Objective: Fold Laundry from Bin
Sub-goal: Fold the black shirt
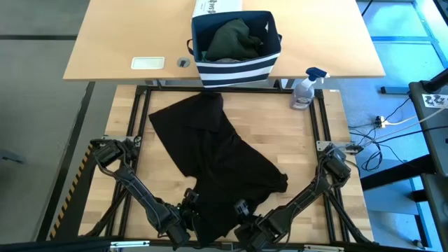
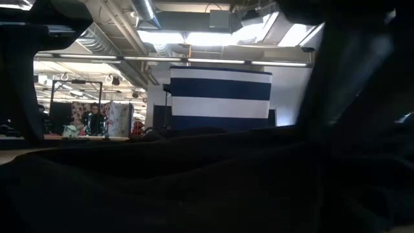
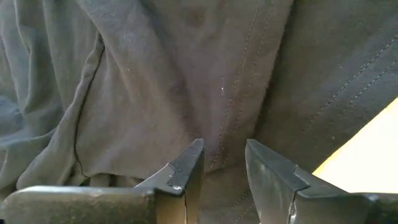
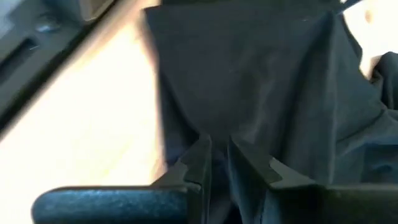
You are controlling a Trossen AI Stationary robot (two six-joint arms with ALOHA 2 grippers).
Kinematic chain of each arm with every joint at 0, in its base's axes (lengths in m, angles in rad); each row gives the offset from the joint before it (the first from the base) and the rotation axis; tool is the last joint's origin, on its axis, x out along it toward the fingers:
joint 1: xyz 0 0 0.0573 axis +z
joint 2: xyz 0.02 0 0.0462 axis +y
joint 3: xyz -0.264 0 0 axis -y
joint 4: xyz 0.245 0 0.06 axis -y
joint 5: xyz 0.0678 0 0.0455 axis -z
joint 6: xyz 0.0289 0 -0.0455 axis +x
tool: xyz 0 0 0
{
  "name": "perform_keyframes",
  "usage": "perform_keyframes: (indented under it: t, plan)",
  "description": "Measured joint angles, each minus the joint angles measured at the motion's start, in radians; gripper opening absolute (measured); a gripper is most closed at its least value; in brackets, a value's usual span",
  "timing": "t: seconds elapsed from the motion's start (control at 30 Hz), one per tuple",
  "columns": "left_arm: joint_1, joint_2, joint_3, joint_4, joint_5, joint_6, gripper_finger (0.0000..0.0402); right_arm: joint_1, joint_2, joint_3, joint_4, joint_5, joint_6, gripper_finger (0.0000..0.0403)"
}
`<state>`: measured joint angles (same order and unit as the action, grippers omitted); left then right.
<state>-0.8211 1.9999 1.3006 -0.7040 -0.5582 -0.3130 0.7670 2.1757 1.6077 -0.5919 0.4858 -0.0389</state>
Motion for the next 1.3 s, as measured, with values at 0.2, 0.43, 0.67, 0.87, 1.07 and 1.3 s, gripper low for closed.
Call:
perform_keyframes:
  t: [0.2,0.43,0.67,0.87,1.07,1.3]
  plan:
    - [0.004,0.000,0.000,0.001,0.001,-0.001,0.0113,0.007,0.000,0.000,-0.007,0.008,-0.017,0.0112]
    - [0.004,0.000,0.000,0.001,0.003,0.001,0.0113,-0.003,0.000,0.000,-0.001,0.099,-0.017,0.0150]
    - [0.004,0.000,0.000,0.001,0.003,0.000,0.0113,-0.010,0.010,0.000,-0.012,0.071,-0.021,0.0136]
    - [0.004,0.000,0.000,0.001,0.003,0.001,0.0113,-0.008,0.018,-0.001,-0.009,0.053,-0.022,0.0133]
    - [0.004,0.000,0.000,0.001,0.003,0.001,0.0113,-0.007,0.018,-0.001,-0.018,0.044,-0.026,0.0133]
    - [0.004,0.000,0.000,0.001,0.003,0.001,0.0113,-0.009,0.018,-0.001,-0.007,0.059,-0.025,0.0133]
